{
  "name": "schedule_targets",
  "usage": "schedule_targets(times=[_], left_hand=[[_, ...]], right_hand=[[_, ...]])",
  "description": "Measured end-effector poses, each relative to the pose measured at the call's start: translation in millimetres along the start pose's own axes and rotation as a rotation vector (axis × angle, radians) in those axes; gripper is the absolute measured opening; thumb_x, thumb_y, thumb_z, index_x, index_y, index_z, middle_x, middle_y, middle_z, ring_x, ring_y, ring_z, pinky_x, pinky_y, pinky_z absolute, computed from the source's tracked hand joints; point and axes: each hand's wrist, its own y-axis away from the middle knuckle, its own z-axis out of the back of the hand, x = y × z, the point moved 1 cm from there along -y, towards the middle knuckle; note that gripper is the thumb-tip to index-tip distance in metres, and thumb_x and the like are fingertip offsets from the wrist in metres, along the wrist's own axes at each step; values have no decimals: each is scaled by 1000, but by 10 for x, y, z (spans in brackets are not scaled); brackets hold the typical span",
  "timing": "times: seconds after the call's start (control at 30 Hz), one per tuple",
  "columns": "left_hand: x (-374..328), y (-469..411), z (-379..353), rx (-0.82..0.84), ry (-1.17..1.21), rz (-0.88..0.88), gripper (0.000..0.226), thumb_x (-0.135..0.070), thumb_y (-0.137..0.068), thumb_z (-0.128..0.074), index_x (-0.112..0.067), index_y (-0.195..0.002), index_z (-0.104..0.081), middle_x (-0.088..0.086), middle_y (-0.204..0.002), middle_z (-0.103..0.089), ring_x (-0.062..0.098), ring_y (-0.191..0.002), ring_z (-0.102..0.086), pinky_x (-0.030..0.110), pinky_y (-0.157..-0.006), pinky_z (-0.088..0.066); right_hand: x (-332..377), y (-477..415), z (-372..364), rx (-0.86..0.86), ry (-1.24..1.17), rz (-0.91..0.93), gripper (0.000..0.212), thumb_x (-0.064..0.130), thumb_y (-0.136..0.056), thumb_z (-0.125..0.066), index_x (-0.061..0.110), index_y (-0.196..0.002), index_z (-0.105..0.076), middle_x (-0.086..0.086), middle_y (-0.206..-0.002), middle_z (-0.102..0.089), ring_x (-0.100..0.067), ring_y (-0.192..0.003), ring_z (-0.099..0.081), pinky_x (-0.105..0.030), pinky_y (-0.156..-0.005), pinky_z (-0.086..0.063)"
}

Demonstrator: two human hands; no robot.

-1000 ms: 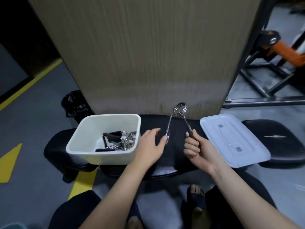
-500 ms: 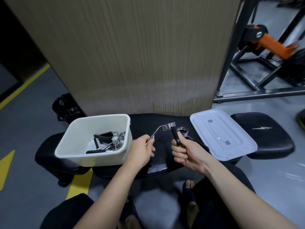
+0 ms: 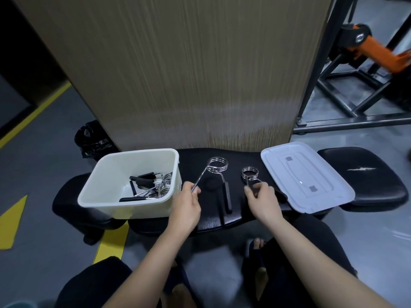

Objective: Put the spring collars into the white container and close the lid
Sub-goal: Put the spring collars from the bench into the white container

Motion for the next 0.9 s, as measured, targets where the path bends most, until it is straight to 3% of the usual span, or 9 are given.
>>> schedule_targets(times=[0.1,0.2,0.33,0.4,0.47,0.6,0.77,0.83,0.9], left_hand=[[8,35,73,17,23,-55,14,-14,-104,-43,-11,-101,-56,-16,-70,-48,12,-66,-46,28,-64,-30],[-11,38,129,18,43,-74,13,-14,-104,-43,-13,-100,-55,-17,-69,-46,1,-63,-46,20,-59,-28],[51,18,172,31,102,-8,14,-17,-104,-43,-17,-101,-57,-15,-71,-49,2,-65,-47,22,-64,-32],[128,-22,212,48,221,49,13,-29,-100,-44,-27,-98,-57,-15,-66,-49,15,-62,-44,33,-66,-34],[175,-39,292,49,369,91,16,-42,-93,-43,-35,-90,-57,-13,-59,-46,20,-58,-39,37,-57,-31],[168,-80,510,38,509,111,22,-30,-97,-49,-35,-78,-57,-14,-48,-39,6,-44,-31,30,-48,-24],[165,-105,871,-41,441,68,27,-41,-98,-55,-26,-75,-55,-16,-57,-48,3,-51,-41,32,-55,-34],[188,-116,984,-113,315,-9,27,-37,-101,-52,-23,-79,-56,-14,-65,-55,3,-60,-48,28,-66,-40],[221,-171,1113,-186,249,-68,24,-31,-103,-48,-24,-81,-54,-16,-69,-58,2,-64,-50,24,-67,-40]], right_hand=[[-159,-60,-153,77,169,-101,57,43,-92,-62,1,-126,-44,-22,-128,-42,-46,-115,-51,-46,-99,-40],[-172,-93,-226,101,209,-56,47,35,-92,-63,0,-117,-45,-23,-122,-47,-46,-109,-55,-45,-93,-43],[-76,-111,-267,118,290,25,19,24,-98,-47,8,-100,-38,-22,-117,-57,-44,-107,-58,-45,-88,-45],[-11,-104,-285,113,400,47,20,29,-101,-38,9,-102,-36,-20,-116,-61,-43,-106,-61,-44,-85,-45],[34,-76,-330,129,487,85,24,31,-102,-31,9,-109,-36,-19,-115,-65,-40,-105,-64,-43,-85,-46],[152,3,-549,225,602,158,24,25,-103,-29,10,-120,-34,-14,-119,-66,-37,-109,-64,-42,-89,-46],[429,24,-824,344,608,110,35,20,-101,-32,5,-133,-29,-14,-130,-61,-36,-119,-59,-41,-94,-43],[485,13,-899,364,651,72,48,13,-97,-33,4,-142,-21,-12,-134,-59,-34,-122,-57,-41,-97,-42],[538,-6,-967,349,695,56,43,10,-94,-35,9,-136,-26,-10,-130,-62,-33,-119,-59,-40,-94,-43]])
